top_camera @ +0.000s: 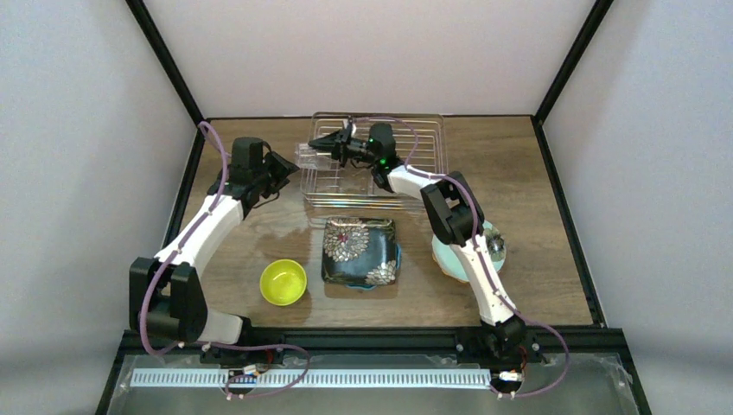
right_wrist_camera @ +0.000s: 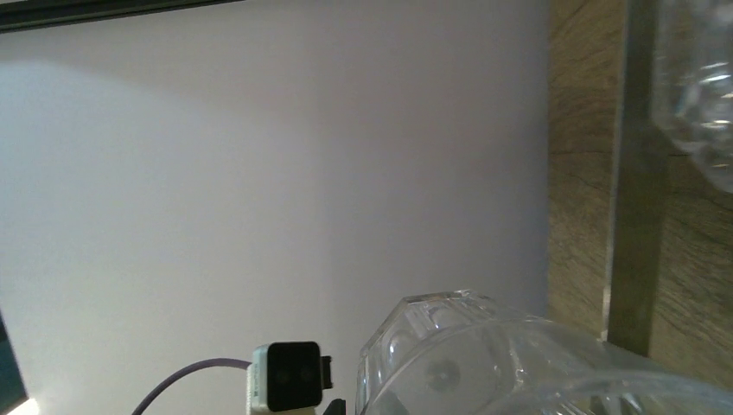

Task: Load the mixed dishes into the dish rack
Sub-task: Place the cup on the dish rack.

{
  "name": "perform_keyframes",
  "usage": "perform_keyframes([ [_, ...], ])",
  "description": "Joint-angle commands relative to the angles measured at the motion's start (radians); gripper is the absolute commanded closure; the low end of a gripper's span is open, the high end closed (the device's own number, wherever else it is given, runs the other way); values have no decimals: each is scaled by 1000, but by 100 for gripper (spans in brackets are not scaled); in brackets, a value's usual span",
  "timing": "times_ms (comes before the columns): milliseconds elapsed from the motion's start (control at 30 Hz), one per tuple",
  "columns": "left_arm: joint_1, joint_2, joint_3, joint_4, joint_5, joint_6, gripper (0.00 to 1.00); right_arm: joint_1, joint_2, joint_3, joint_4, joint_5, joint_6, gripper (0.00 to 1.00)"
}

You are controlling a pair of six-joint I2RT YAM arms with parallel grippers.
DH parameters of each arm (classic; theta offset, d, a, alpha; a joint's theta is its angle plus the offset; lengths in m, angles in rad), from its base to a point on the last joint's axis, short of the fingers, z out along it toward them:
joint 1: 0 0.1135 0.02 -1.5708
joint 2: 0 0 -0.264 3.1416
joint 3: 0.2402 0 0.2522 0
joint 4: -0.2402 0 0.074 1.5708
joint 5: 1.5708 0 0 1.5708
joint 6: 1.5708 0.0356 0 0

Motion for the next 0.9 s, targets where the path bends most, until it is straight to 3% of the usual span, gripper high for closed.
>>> perform_keyframes([
  [0, 2, 16, 25, -11, 1, 15, 0, 6, 2, 20, -84, -9, -63, 87],
  [267, 3, 25, 17, -3, 6, 14, 0, -2, -19, -15, -139, -5, -104, 74],
  [633, 3, 37, 12, 5, 8, 14, 0, -16, -50, -49, -210, 3, -173, 40],
  [867, 3, 56, 15, 15, 12, 14, 0, -30, -64, -48, -271, 4, -222, 34],
])
